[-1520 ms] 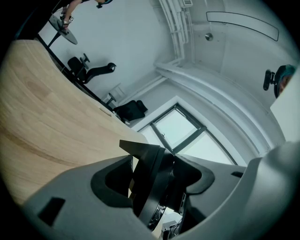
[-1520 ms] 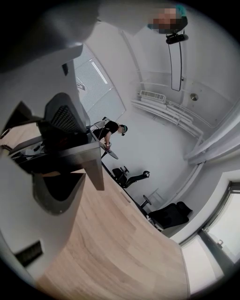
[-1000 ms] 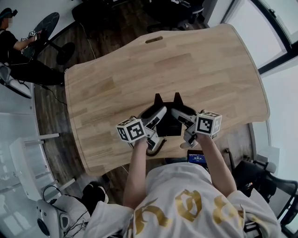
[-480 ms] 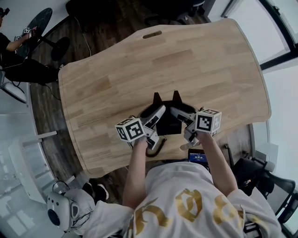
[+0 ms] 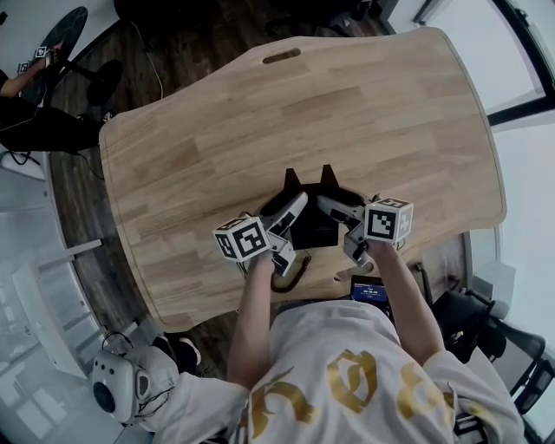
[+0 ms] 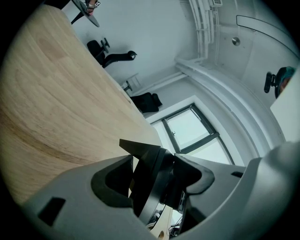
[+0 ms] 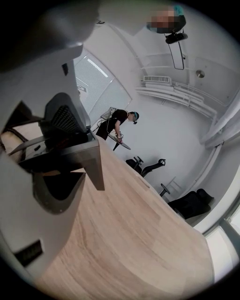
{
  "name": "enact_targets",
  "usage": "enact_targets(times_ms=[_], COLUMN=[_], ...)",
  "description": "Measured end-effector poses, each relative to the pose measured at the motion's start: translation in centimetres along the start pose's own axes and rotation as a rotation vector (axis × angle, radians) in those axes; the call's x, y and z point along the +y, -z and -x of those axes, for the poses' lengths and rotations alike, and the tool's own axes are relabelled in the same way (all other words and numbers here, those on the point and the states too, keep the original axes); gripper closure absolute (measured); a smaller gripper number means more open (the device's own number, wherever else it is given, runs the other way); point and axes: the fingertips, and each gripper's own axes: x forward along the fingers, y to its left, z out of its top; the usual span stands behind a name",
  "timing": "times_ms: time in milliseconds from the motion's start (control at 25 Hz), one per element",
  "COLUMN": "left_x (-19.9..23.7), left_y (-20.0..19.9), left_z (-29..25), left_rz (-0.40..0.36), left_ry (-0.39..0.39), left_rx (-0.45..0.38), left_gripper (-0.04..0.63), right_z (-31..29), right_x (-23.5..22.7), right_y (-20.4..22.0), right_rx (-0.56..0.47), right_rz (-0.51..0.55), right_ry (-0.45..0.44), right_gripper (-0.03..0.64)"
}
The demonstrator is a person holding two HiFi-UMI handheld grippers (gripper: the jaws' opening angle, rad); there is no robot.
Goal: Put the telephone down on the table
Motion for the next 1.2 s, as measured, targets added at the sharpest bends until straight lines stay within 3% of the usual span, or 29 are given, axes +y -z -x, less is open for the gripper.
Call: enact_targets(times_ms=[1200], left_x=[3.5], left_y=[-1.9], left_z=[-1.7], left_rz=[0.098], left_ry=[-0.041], left_rx=[-0.039], left_gripper=[0.345], right_z=[-3.0], right_x=[-3.0], right_y=[-1.6], right_rx=[0.038], right_rz=[-0.061], right_ry=[0.004], right_gripper=[0.374])
